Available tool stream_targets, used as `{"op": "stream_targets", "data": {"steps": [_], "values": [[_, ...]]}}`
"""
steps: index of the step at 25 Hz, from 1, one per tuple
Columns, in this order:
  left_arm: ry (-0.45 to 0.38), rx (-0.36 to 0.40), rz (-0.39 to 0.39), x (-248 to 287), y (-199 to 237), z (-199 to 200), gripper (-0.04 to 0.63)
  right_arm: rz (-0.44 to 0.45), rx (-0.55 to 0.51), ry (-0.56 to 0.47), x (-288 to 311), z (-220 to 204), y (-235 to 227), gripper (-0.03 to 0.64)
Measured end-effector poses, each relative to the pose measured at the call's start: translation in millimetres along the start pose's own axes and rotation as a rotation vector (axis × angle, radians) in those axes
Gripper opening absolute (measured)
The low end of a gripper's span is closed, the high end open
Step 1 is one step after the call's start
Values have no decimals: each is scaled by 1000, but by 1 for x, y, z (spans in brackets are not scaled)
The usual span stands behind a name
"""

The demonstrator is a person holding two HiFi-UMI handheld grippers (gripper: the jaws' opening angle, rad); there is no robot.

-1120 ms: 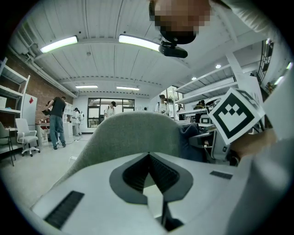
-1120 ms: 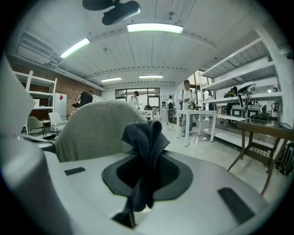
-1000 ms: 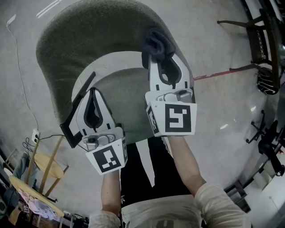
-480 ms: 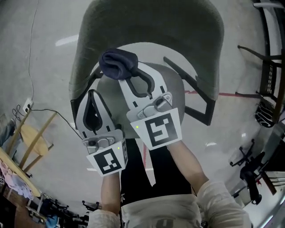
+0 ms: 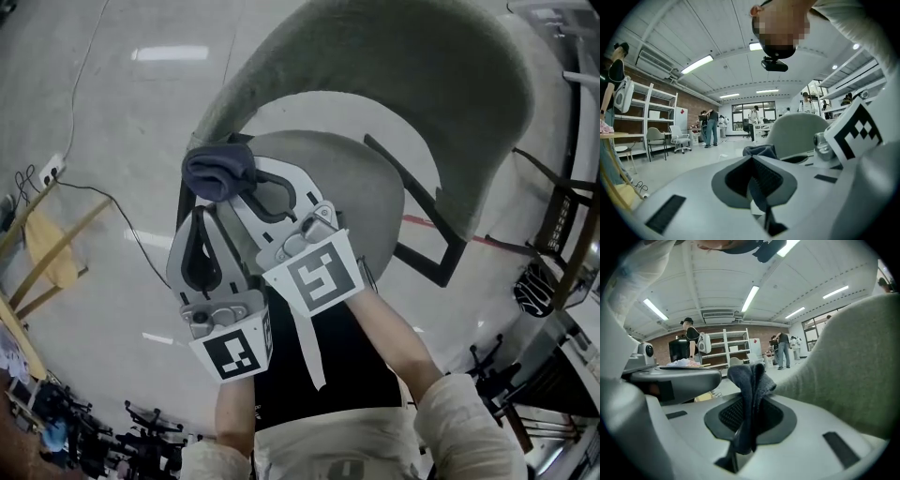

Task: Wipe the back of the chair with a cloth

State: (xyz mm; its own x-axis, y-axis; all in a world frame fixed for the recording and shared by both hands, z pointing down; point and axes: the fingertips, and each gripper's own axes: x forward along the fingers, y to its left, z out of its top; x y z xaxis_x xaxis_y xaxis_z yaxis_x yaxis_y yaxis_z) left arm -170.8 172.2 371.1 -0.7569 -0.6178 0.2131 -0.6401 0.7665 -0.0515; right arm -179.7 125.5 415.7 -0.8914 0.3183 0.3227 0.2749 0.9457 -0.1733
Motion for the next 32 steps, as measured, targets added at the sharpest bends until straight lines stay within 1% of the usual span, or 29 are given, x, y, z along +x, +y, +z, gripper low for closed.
{"op": "stream_targets", "data": {"steps": [4,8,14,17,21,23,27,32], "values": [[2,-18,28,-1,5,-2,14,30,-5,11,14,-4,8,60],[-8,-29,38,4,5,-2,14,13,7,7,23,-6,-2,60],[-22,-27,23,13,2,4,14,-19,-22,2,27,-2,-16,60],[-20,-28,7,18,-3,3,14,-82,-13,-17,25,-1,-35,60],[-18,-28,-21,25,-11,1,14,-141,-29,-5,22,-4,-58,60],[-18,-29,-34,29,-14,1,14,-185,-26,-3,20,-5,-70,60],[-9,-32,-70,39,-25,0,14,-322,54,-45,9,-8,-110,60],[-21,-12,-137,53,-40,6,14,-415,71,-52,-4,-8,-139,61]]}}
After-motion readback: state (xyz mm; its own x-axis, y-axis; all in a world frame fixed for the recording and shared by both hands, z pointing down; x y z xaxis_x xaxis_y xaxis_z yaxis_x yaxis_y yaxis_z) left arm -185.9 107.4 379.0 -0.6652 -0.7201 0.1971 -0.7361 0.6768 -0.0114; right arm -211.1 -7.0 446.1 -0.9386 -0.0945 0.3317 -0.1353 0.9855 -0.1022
